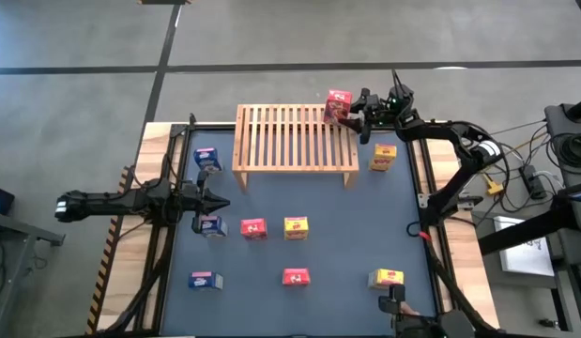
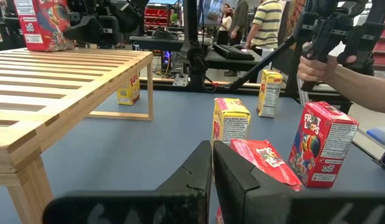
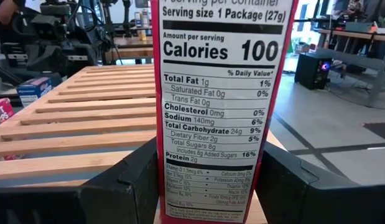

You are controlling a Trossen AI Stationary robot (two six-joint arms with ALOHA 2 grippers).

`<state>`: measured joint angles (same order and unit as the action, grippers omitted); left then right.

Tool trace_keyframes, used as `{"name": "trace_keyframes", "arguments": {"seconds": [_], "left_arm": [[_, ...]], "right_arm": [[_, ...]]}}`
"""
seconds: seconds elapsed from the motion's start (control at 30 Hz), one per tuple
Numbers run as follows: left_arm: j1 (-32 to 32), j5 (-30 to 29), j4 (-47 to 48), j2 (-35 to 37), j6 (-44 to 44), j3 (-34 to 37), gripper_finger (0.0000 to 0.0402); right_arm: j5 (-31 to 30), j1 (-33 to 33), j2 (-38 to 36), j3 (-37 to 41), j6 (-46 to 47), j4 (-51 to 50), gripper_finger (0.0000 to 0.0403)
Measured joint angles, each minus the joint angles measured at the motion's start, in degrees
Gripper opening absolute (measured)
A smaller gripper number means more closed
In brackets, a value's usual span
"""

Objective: Stack cereal on shelf
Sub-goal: Put the top right red cereal box on the shelf

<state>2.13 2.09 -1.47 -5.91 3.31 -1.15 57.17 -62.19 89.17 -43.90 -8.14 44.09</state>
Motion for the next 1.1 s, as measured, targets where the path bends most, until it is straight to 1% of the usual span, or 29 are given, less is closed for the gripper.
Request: {"name": "trace_keyframes", "arguments": {"seconds": [0.3, 0.53, 0.63, 0.73, 0.97, 1.1], "left_arm": [[0.0, 0.0, 0.0, 0.0, 0.0, 0.0, 0.0000], [0.0, 0.0, 0.0, 0.0, 0.0, 0.0, 0.0000], [0.0, 0.0, 0.0, 0.0, 0.0, 0.0, 0.0000], [0.0, 0.0, 0.0, 0.0, 0.0, 0.0, 0.0000], [0.0, 0.0, 0.0, 0.0, 0.0, 0.0, 0.0000], [0.0, 0.0, 0.0, 0.0, 0.0, 0.0, 0.0000]], "right_arm": [[-0.4, 0.0, 0.1, -2.0, 0.2, -1.6, 0.0203], [-0.3, 0.0, 0.1, -4.9, -3.0, -9.9, 0.0203], [-0.2, 0.0, 0.1, -5.2, -3.7, -11.3, 0.0206], [-0.2, 0.0, 0.1, -5.4, -3.4, -11.5, 0.0220], [-0.5, 0.0, 0.0, -5.6, -3.1, -11.3, 0.0268], [-1.0, -0.3, -0.7, -5.6, -3.1, -12.3, 0.0285]]}}
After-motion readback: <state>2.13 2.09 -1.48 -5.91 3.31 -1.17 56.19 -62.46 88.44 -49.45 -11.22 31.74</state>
